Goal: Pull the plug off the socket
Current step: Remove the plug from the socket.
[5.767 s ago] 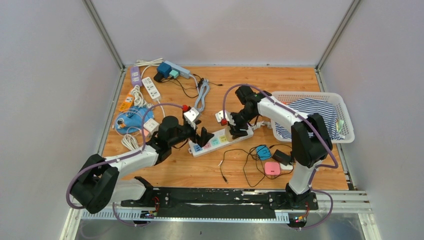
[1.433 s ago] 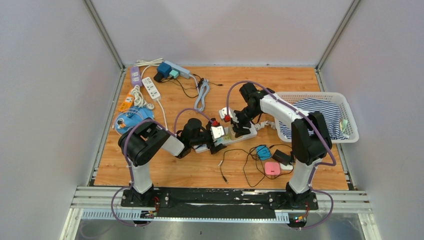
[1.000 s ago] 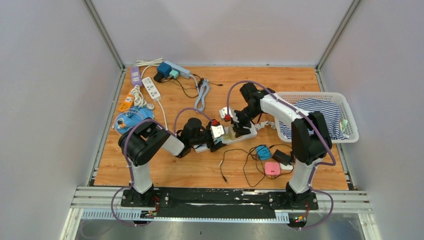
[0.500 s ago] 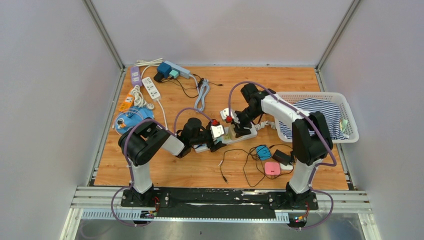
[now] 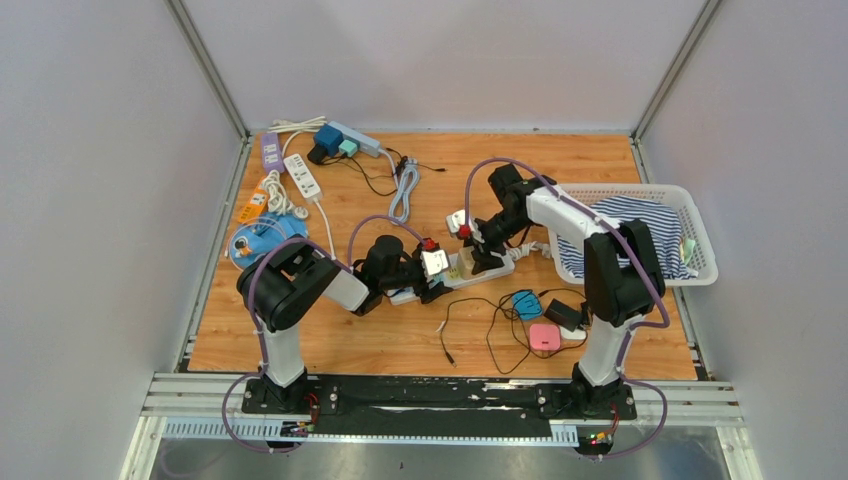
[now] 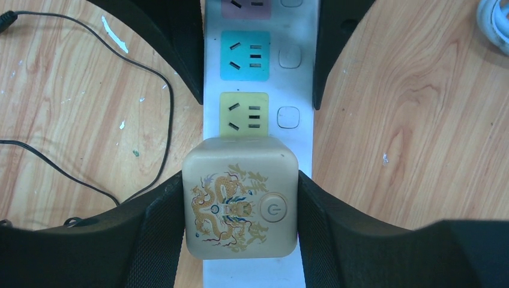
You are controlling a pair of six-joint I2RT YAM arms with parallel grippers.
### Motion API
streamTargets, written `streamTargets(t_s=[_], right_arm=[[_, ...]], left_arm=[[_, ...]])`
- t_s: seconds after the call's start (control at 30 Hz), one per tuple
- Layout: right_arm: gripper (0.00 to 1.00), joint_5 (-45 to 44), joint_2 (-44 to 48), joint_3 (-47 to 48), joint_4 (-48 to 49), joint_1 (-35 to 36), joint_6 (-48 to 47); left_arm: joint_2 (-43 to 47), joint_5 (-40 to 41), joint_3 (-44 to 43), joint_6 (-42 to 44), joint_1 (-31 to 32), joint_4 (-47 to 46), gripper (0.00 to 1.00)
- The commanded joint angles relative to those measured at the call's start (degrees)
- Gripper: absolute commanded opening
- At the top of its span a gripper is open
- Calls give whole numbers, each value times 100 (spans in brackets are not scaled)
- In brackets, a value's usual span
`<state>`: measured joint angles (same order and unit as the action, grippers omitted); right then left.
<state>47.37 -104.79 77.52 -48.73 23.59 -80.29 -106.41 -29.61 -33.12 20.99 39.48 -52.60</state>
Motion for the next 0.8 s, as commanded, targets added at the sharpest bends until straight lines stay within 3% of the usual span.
streamTargets(t_s=[0.0, 0.17, 0.47, 0.77], right_arm=[[0, -98, 91, -300, -818, 261, -593], [0, -159, 25, -42, -902, 453, -399], [0, -380, -97, -53, -429, -297, 200], [0, -336, 22, -215, -719, 306, -320]], left_arm=[[-196, -80, -1, -25, -39, 371, 0], [-205, -89, 3, -20, -46, 373, 0], [-195, -107, 0, -24, -46, 373, 0], [-196, -113, -6, -22, -55, 373, 0]])
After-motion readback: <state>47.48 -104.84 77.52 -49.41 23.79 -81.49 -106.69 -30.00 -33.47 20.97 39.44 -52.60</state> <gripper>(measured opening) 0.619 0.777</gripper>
